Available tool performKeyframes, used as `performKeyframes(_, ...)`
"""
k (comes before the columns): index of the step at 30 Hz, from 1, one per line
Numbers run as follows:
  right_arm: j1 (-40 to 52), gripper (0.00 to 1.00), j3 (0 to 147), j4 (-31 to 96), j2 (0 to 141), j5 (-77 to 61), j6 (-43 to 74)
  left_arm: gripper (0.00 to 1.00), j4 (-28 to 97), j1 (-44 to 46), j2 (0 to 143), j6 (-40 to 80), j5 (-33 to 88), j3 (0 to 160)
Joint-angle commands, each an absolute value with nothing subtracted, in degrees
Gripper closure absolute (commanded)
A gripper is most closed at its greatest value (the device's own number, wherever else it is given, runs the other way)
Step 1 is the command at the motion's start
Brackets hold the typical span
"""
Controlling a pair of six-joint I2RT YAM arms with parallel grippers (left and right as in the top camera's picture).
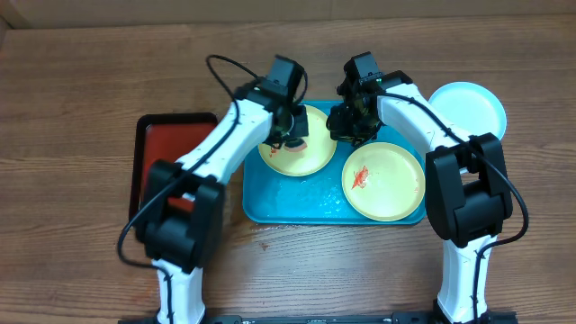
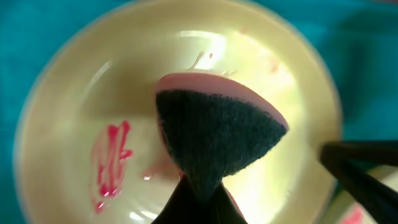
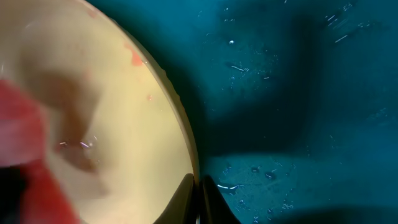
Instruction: Clean dirty plates on tray and stack at the side
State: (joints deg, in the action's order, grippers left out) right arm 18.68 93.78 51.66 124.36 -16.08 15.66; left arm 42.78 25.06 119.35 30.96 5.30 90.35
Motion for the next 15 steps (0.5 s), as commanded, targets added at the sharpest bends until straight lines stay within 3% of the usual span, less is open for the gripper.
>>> performKeyframes(1, 18.7, 0.96, 93.8, 51.48, 124.44, -15.9, 16.34, 0.96, 42.89, 25.54, 122.93, 32.56, 4.05, 90.11)
performKeyframes(5, 18.7, 0.96, 93.8, 51.4, 124.44, -13.04, 16.34, 0.96, 44.4, 25.3, 125.58, 31.73, 2.39, 90.11)
performKeyframes(15, 18.68, 0.96, 93.8, 51.77, 124.44, -9.89, 16.29, 0.96, 51.62, 23.22, 125.82, 27.27, -20.23, 91.42)
